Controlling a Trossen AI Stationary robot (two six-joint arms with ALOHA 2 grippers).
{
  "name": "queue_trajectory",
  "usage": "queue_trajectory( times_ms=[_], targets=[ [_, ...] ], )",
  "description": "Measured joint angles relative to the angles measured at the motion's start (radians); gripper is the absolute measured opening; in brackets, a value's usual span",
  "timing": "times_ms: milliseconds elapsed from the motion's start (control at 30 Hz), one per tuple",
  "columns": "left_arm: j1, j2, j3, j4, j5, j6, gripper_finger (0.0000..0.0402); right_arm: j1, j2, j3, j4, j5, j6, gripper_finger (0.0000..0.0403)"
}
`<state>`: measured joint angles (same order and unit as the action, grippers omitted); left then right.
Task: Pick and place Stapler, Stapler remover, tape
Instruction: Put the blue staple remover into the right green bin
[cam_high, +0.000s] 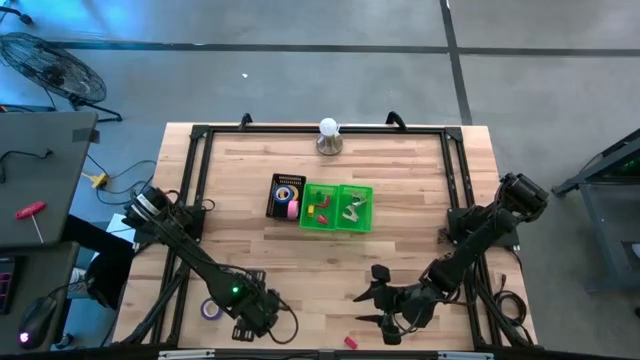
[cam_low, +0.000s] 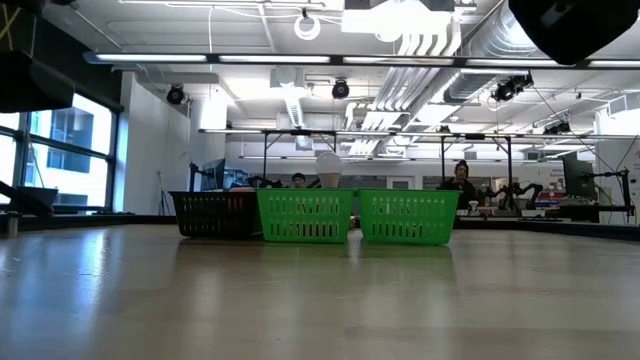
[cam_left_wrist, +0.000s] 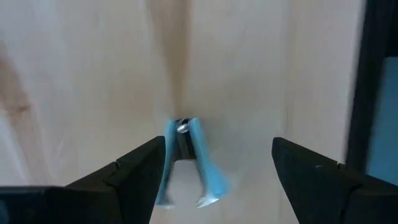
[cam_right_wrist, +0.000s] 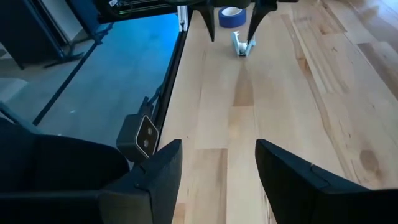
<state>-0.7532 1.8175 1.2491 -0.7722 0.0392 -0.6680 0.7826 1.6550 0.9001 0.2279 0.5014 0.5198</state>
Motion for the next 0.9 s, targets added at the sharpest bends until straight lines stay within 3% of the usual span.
queue_trajectory(
  times_ms=[600,900],
  targets=[
    [0.0,0.0,0.0,0.268,-0.053,-0.04,0.0287,0.007,0.0,0.0,0.002,0.004,0.006,0.0195],
    [0.0,-0.001,0.0,0.261,-0.051,0.016,0.0287,0.037,0.0,0.0,0.002,0.046,0.006,0.0195]
  ],
)
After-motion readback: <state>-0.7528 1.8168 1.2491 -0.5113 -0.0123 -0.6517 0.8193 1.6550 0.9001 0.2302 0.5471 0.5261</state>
